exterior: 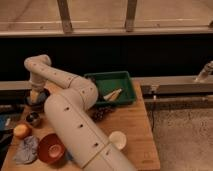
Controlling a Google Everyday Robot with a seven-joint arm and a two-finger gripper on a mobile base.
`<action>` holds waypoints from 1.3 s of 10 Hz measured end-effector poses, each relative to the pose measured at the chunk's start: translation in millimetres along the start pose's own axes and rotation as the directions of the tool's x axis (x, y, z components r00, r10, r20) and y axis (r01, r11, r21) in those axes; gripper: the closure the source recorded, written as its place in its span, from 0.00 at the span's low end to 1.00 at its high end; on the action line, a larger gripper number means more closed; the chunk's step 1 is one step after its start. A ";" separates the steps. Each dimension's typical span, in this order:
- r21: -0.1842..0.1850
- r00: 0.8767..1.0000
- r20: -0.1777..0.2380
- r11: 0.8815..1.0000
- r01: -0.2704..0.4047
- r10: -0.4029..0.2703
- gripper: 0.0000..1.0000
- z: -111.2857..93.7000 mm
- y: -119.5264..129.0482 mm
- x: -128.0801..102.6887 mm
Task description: Place sponge in purple bowl
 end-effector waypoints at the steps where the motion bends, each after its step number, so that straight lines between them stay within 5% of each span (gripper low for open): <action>1: -0.006 1.000 0.001 1.000 -0.001 0.001 0.38 1.1 0.4 1.9; 4: -0.020 1.000 -0.006 1.000 -0.009 0.009 0.46 0.7 7.2 10.7; 9: 0.013 1.000 0.007 1.000 -0.018 0.018 0.95 -17.1 13.6 14.9; 13: 0.059 0.999 0.038 0.998 -0.030 0.028 1.00 -36.8 15.5 14.3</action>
